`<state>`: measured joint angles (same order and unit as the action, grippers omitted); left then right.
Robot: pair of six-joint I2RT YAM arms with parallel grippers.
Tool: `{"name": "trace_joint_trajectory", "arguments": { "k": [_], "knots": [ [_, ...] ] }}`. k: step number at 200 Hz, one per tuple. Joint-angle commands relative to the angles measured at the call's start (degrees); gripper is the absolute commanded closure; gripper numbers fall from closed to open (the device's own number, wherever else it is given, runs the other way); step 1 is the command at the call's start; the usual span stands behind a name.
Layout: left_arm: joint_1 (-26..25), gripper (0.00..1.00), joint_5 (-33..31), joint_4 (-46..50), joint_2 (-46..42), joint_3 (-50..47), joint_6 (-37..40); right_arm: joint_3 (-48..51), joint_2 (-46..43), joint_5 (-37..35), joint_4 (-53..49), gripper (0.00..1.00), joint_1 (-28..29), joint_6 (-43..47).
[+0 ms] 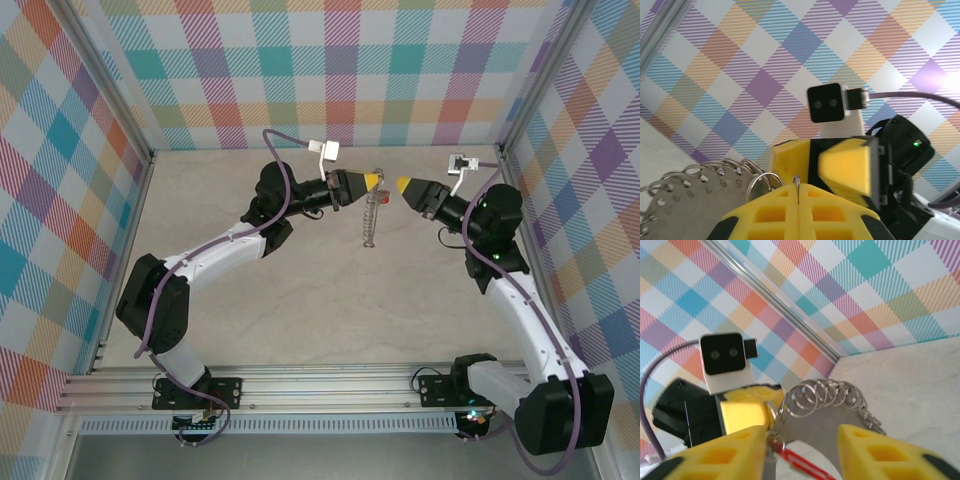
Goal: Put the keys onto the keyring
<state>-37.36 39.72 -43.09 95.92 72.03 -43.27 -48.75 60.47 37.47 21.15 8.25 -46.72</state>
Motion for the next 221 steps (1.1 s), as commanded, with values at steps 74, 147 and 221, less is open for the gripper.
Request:
{"name": "trace_joint_trajectory", "arguments": {
  "k": [74, 147, 221],
  "knots": [
    [0.45, 1.0, -0.89, -9.64, 0.88, 0.31, -6.47, -0.91, 5.62, 2.44, 20.69, 0.6, 0.86, -11.01],
    [0.46, 1.0, -0.97, -9.47, 1.33, 0.7, -6.74, -1.54, 7.51, 1.9, 21.92, 0.64, 4.11, -10.5],
    [0.45, 1.0, -1.2, -9.12, 1.27, 0.76, -6.57, -1.08, 7.69, 2.06, 21.96, 0.75, 4.78, -10.4]
  ]
}}
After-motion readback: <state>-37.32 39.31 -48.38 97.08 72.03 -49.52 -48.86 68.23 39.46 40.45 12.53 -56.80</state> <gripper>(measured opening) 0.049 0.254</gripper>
